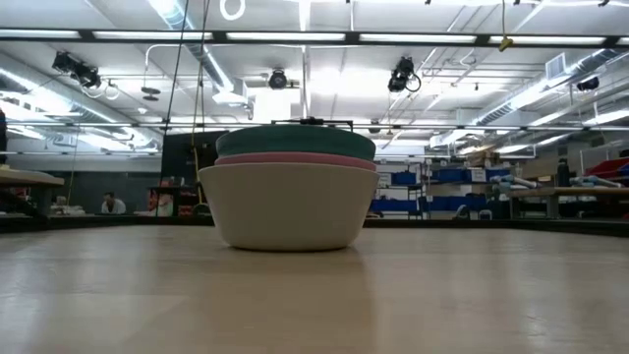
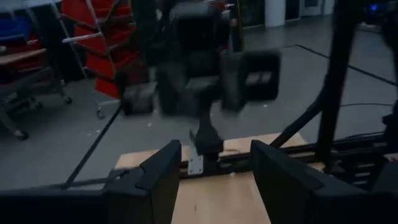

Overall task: Nest bowls inside each other
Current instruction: Return to Home Position

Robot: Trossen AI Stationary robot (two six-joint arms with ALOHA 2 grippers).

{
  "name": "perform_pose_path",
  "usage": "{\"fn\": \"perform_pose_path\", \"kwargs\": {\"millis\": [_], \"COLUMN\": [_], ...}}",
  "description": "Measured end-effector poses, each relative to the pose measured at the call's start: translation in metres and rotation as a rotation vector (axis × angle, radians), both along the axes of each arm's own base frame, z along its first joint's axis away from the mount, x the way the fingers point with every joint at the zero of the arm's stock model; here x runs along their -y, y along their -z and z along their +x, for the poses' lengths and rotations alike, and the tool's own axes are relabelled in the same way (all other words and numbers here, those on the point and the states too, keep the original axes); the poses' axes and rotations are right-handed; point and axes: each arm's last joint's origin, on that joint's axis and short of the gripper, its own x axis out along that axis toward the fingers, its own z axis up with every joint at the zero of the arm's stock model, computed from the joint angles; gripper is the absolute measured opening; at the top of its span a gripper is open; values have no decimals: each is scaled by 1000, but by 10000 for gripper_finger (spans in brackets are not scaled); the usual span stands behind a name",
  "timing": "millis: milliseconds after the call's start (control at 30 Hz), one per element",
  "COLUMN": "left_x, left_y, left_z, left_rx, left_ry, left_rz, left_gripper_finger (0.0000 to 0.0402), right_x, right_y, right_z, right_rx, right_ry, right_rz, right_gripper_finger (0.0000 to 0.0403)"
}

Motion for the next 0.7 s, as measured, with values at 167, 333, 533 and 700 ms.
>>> {"fn": "perform_pose_path", "kwargs": {"millis": [167, 333, 533, 700], "left_x": [-17, -26, -26, -27], "left_y": [28, 35, 55, 74], "left_z": [-20, -82, -156, -195], "left_rx": [2, 141, 275, 355], "left_ry": [-53, -82, -107, -122], "left_rz": [-28, -79, -122, -155], "left_gripper_finger": [202, 202, 202, 202], "right_x": [7, 5, -2, -3], "right_y": [-3, -8, -5, 15], "right_z": [-16, -39, -69, -94], "right_rx": [-29, -51, 1, 13], "right_ry": [-5, -13, -49, 16], "right_rz": [10, 6, -13, 2], "right_gripper_finger": [132, 132, 132, 132]}}
